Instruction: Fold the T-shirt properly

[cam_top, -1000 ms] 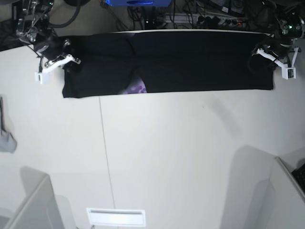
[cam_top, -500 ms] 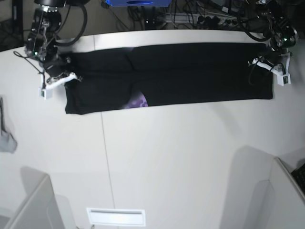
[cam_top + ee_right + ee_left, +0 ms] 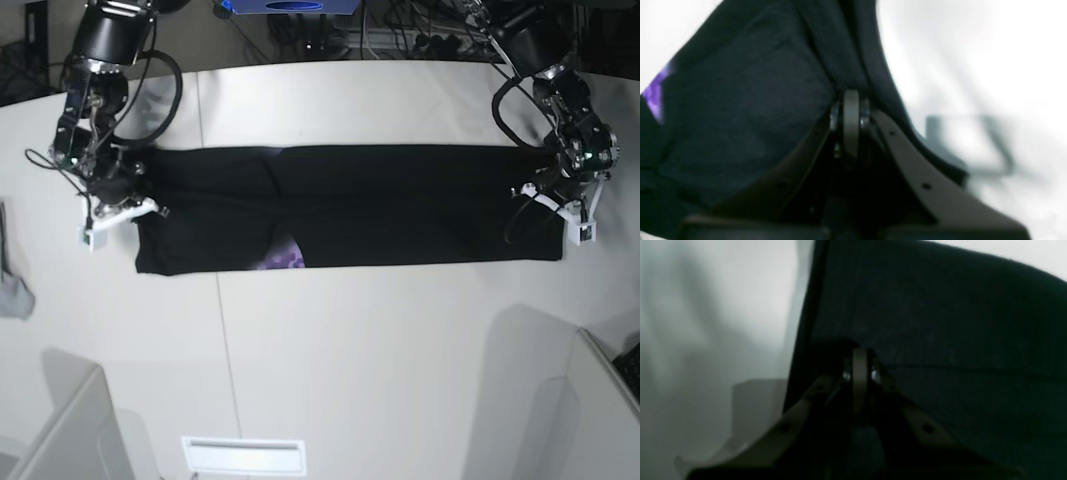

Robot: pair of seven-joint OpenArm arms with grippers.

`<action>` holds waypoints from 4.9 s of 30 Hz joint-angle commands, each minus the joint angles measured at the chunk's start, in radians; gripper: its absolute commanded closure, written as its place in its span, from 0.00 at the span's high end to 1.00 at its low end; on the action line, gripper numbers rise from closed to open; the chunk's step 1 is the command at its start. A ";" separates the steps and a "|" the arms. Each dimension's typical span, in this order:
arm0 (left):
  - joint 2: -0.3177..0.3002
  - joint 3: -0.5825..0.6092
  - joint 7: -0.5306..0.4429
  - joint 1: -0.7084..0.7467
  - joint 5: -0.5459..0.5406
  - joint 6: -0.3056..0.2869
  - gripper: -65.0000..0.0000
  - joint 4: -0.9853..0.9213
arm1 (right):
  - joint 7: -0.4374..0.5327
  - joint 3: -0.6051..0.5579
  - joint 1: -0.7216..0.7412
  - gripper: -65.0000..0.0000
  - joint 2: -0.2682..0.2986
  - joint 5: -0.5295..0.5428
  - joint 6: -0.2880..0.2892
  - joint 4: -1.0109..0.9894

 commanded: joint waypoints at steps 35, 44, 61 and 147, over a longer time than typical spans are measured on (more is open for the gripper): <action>-0.197 -0.128 0.025 0.141 -0.585 -0.037 0.87 -0.038 | -0.067 -0.020 -0.237 0.00 -0.046 0.023 0.021 0.475; -0.199 -0.039 -0.022 0.023 -0.513 -0.037 0.85 -0.224 | -0.065 -0.020 -0.249 0.00 -0.046 0.021 0.021 0.476; -0.223 0.032 -0.023 0.007 -0.456 -0.039 0.00 -0.330 | -0.065 -0.019 -0.258 0.00 -0.046 0.023 0.021 0.476; 0.011 0.596 -0.014 0.089 -0.461 0.128 0.00 0.259 | -0.067 -0.009 -0.260 0.00 -0.035 0.136 0.021 0.432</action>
